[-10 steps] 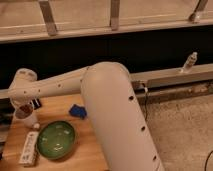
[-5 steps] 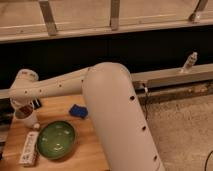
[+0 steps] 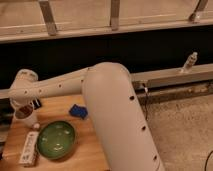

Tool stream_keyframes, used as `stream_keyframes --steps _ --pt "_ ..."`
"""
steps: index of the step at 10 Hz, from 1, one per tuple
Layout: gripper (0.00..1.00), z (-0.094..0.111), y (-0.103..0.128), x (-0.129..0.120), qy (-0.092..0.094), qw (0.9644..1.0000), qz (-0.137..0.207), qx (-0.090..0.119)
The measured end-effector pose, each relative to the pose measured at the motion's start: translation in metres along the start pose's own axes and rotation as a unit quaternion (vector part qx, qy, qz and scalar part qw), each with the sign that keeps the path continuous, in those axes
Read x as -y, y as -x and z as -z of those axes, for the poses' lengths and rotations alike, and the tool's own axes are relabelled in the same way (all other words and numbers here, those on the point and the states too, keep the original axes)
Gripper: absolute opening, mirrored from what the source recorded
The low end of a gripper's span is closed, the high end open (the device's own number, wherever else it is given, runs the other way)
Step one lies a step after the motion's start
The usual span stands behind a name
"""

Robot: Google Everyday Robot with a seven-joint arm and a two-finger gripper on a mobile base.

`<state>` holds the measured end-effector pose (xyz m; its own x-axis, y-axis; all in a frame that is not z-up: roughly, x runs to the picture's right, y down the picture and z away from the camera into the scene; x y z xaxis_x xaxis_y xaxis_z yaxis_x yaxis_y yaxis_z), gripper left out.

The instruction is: Place the pepper in the ceramic cup

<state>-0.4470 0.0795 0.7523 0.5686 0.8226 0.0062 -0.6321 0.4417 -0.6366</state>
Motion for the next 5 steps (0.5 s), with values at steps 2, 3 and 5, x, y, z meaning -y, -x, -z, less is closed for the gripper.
stream_keyframes --steps 2,3,5 --pt "0.80 -0.0001 -0.0001 -0.0003 0.000 1.0000 0.000 0.000" --pt "0.80 -0.0001 -0.0001 -0.0002 0.000 1.0000 0.000 0.000" --pt "0.80 0.0000 -0.0001 -0.0001 0.000 1.0000 0.000 0.000"
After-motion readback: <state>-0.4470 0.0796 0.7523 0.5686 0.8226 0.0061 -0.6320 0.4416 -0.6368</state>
